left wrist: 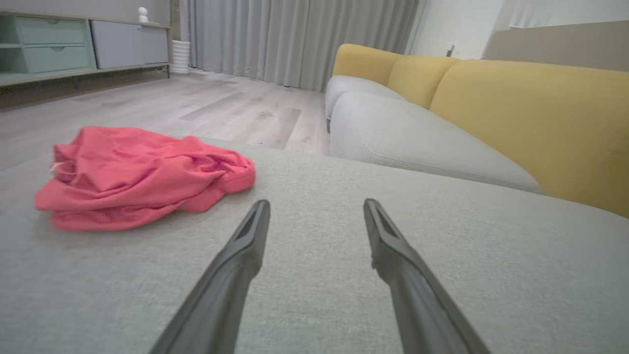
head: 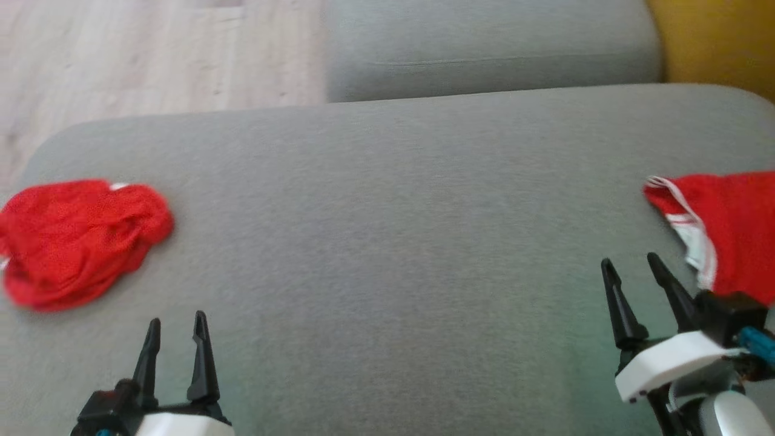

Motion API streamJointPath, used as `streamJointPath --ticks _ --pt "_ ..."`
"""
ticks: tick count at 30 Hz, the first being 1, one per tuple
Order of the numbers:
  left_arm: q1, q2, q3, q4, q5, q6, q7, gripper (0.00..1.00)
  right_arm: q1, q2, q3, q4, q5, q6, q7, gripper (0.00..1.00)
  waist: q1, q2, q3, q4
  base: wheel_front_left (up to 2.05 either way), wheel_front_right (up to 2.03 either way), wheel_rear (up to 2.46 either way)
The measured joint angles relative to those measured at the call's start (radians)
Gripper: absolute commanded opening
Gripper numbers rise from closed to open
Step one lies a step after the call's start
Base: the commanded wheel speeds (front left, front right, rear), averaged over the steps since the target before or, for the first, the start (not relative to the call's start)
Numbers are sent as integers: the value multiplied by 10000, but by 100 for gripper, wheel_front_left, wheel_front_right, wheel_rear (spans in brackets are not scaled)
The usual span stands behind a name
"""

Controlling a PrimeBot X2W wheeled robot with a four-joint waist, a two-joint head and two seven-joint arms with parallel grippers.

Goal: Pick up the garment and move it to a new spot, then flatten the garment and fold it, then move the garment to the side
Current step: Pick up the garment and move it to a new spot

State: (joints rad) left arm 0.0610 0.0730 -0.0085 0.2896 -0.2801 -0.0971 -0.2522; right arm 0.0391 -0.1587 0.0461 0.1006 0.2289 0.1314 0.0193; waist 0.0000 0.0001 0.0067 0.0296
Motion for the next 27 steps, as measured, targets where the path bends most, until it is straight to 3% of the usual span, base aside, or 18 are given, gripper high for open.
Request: streamJointPath --ticks 17,21,27 --pt "92 130 -6 -81 -31 105 15 100 43 190 502 190 188 0 -21 100 1 0 71 3322 0 0 0" --pt "152 150 13 -148 -40 176 44 100 5 203 577 236 188 0 -29 100 0 0 15 3608 0 0 0" --pt "129 130 92 -1106 -715 176 433 100 -49 222 631 178 190 0 -107 100 0 0 160 3457 0 0 0"
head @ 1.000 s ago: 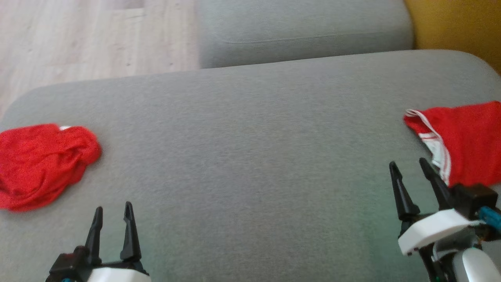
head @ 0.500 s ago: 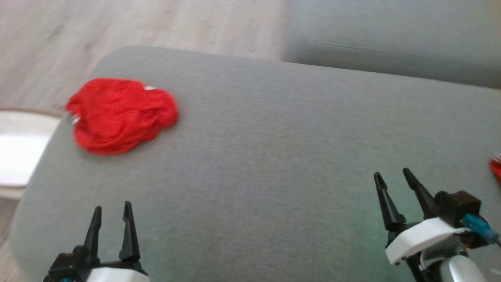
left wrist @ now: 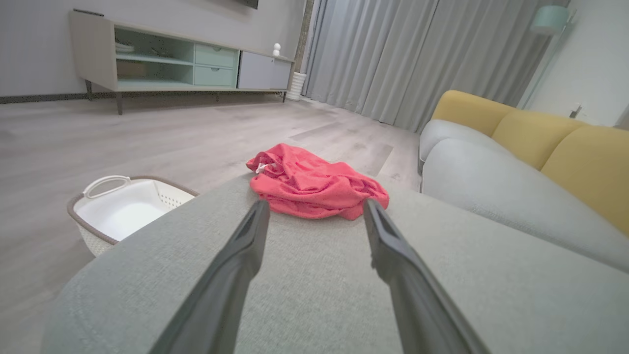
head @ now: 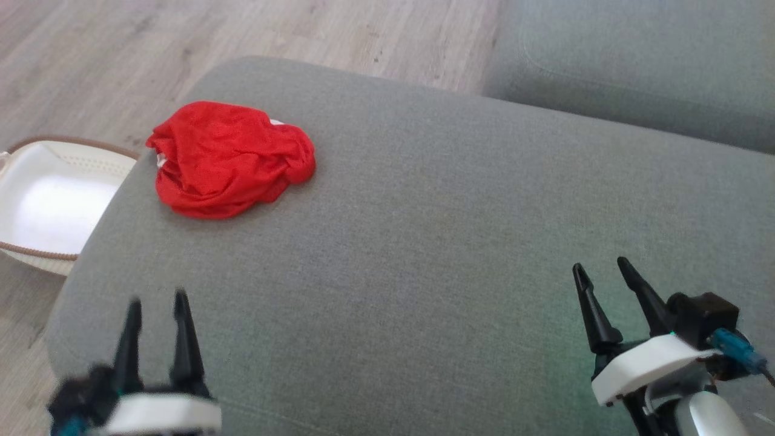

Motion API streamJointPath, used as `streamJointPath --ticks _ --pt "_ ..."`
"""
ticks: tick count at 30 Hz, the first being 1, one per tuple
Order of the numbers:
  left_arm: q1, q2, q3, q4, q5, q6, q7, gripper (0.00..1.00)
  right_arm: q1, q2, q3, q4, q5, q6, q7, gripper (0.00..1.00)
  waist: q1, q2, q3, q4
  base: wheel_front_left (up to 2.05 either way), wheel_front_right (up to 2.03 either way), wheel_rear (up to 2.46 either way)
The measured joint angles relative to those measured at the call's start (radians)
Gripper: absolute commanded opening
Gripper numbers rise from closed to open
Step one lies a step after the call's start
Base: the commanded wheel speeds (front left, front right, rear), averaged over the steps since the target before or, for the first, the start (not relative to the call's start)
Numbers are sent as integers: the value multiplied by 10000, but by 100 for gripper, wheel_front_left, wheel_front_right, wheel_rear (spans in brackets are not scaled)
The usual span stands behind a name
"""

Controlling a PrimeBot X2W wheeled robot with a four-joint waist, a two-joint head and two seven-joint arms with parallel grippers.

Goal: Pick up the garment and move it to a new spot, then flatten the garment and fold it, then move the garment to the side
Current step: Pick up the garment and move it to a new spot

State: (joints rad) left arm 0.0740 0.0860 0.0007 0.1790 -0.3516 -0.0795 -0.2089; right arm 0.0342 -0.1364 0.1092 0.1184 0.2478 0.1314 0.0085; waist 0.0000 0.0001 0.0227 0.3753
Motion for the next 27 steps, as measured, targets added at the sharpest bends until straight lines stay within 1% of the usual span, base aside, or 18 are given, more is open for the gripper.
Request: streamJointPath --ticks 3,6,9,13,16,18,20,23,27 --pt "-648 123 84 -748 -244 12 773 100 -22 -2 -63 -180 -2 0 0 100 0 0 173 -100 0 0 0" --pt "-1808 525 314 -1141 -577 29 1827 100 -55 -4 -155 -391 -29 0 4 100 0 0 410 -234 0 0 0" --pt "-2939 1034 539 -1110 -665 197 2711 100 -215 -12 -111 -583 -90 0 40 100 1 0 717 -428 0 0 0" --pt "-4137 1392 945 -351 -1174 299 3691 100 -718 -88 54 -972 -159 0 201 100 1 0 1303 -789 0 0 0" --pt "-4687 1547 1191 115 -1521 362 3990 100 -991 -174 90 -1214 -224 0 288 100 2 0 1689 -998 0 0 0" --pt "-5272 1776 1440 556 -1712 458 4286 100 -1239 -336 115 -1452 -278 0 368 100 2 0 2126 -1226 0 0 0" --pt "-5773 2144 1507 947 -1733 479 4702 100 -1469 -431 109 -1678 -295 0 431 100 3 0 2579 -1462 0 0 0" --pt "-6395 2592 1687 1659 -1781 665 5375 100 -1767 -514 128 -2044 -309 0 447 100 3 -1 3272 -1855 0 0 0" --pt "-6892 3058 2056 2558 -2065 1037 6362 100 -2153 -619 151 -2353 -387 0 445 100 5 -1 4131 -2449 0 0 0"
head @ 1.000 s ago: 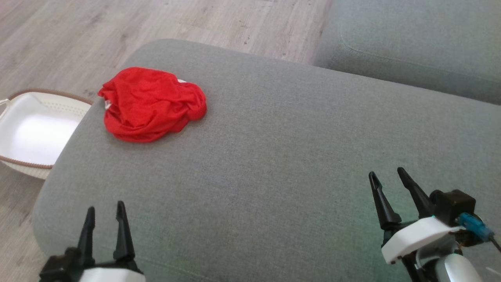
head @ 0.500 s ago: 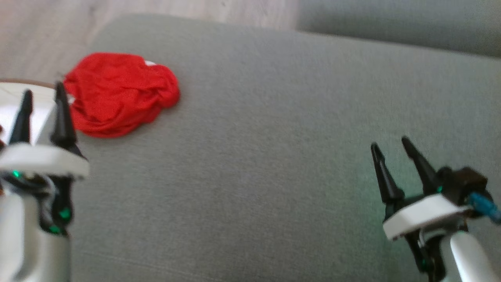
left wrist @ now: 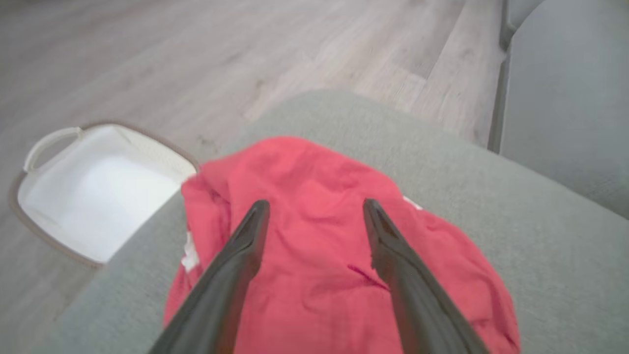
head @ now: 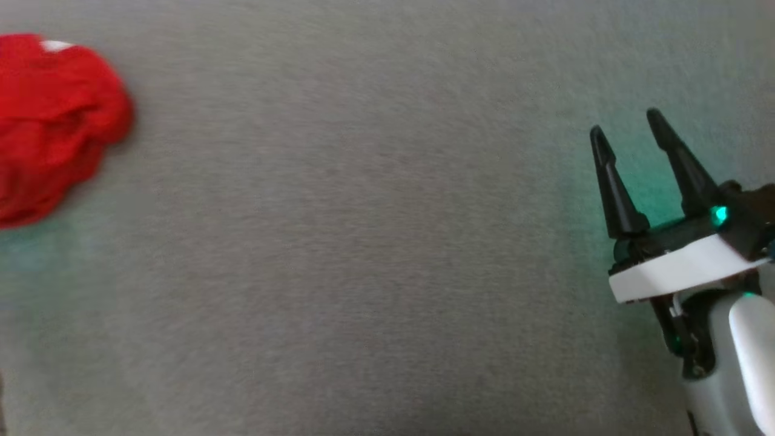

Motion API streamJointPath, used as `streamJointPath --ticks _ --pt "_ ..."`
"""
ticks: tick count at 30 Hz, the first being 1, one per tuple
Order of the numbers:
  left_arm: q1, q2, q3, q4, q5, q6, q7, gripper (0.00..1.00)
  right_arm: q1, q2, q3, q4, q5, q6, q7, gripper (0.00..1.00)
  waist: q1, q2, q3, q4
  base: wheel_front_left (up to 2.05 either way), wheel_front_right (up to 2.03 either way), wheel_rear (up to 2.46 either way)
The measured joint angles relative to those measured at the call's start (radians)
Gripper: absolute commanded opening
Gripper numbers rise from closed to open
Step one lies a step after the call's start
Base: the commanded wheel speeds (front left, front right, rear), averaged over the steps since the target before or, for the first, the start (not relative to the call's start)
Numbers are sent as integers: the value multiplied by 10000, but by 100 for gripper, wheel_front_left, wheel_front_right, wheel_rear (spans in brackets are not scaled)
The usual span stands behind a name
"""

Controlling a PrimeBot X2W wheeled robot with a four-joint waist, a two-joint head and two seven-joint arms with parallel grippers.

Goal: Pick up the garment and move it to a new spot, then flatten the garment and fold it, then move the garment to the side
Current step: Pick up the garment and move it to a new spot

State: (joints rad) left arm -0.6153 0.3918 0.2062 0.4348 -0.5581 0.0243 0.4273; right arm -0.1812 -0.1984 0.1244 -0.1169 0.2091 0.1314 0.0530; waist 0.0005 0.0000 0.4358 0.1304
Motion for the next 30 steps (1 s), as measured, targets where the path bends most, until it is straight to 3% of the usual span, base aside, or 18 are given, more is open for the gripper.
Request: streamJointPath --ticks 8,9,10,11,16,23,30 --pt "-513 368 435 974 -499 717 1488 100 -207 44 -50 -322 -69 0 -180 100 -2 0 1247 -1227 0 0 0" --pt "-610 470 531 1020 -500 828 1678 94 -210 48 -71 -318 -69 0 -182 100 -4 0 1339 -1350 0 0 0" --pt "-683 633 558 1024 -500 826 1864 38 -223 65 -71 -318 -69 0 -196 100 -5 0 1411 -1462 0 0 0" --pt "-839 809 621 1049 -602 897 2034 0 -227 121 -92 -295 -67 0 -284 100 -3 0 1487 -1646 0 0 0" --pt "-719 779 593 1095 -581 876 1649 0 -298 272 -69 33 -50 0 -493 100 -4 0 1103 -1731 0 0 0" --pt "-570 844 234 487 -387 56 819 0 -270 347 63 836 240 0 -796 100 -6 0 -309 -1567 0 0 0" --pt "-1066 732 -800 -1106 -395 -805 936 0 561 610 69 1365 497 0 -978 100 -8 0 -2129 -1470 0 0 0"
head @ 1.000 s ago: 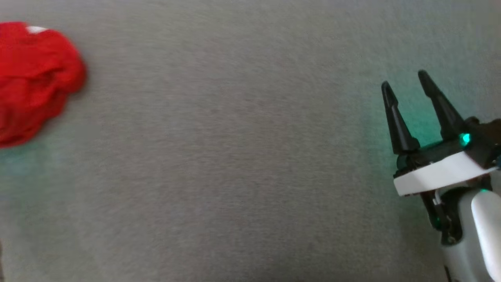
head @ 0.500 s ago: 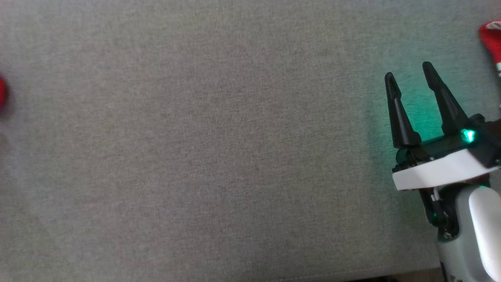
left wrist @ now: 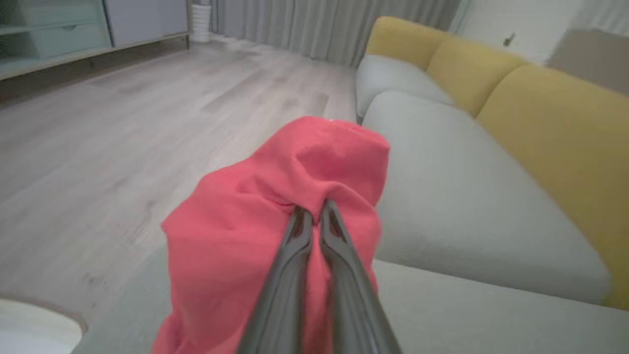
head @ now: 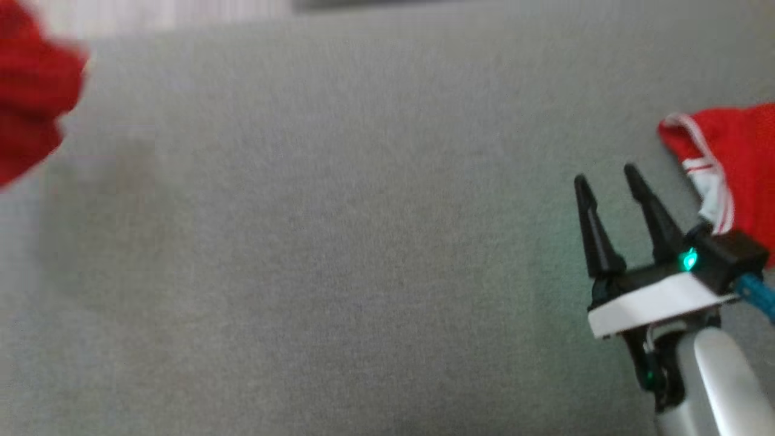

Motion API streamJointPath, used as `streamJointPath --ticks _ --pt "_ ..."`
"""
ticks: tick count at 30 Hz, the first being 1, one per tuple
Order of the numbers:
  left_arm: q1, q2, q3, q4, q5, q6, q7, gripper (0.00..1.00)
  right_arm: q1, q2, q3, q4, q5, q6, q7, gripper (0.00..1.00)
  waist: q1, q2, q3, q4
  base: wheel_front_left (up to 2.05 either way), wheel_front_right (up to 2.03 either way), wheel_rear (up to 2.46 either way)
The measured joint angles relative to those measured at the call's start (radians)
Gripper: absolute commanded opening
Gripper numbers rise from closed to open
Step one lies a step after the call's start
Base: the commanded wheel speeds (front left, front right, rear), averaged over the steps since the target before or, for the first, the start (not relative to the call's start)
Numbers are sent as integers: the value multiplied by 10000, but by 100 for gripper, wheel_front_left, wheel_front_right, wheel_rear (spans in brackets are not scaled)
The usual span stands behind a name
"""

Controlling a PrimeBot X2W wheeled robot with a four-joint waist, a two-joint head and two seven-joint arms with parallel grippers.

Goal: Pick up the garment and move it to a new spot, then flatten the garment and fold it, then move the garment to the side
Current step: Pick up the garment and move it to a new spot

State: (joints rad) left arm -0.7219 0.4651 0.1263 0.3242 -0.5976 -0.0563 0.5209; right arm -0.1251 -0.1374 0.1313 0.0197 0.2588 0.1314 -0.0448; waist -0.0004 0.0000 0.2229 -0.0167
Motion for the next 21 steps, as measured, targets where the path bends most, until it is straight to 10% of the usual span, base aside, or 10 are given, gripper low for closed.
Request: streamJointPath --ticks 13,21 --pt "-390 -2368 -2801 -3149 -719 -407 755 0 345 121 295 -144 132 0 25 100 2 0 -1385 -1098 0 0 0" --pt "1239 -3591 -3933 -2291 -539 -405 -508 0 215 161 742 -184 232 0 107 100 4 0 -1001 -2267 0 0 0"
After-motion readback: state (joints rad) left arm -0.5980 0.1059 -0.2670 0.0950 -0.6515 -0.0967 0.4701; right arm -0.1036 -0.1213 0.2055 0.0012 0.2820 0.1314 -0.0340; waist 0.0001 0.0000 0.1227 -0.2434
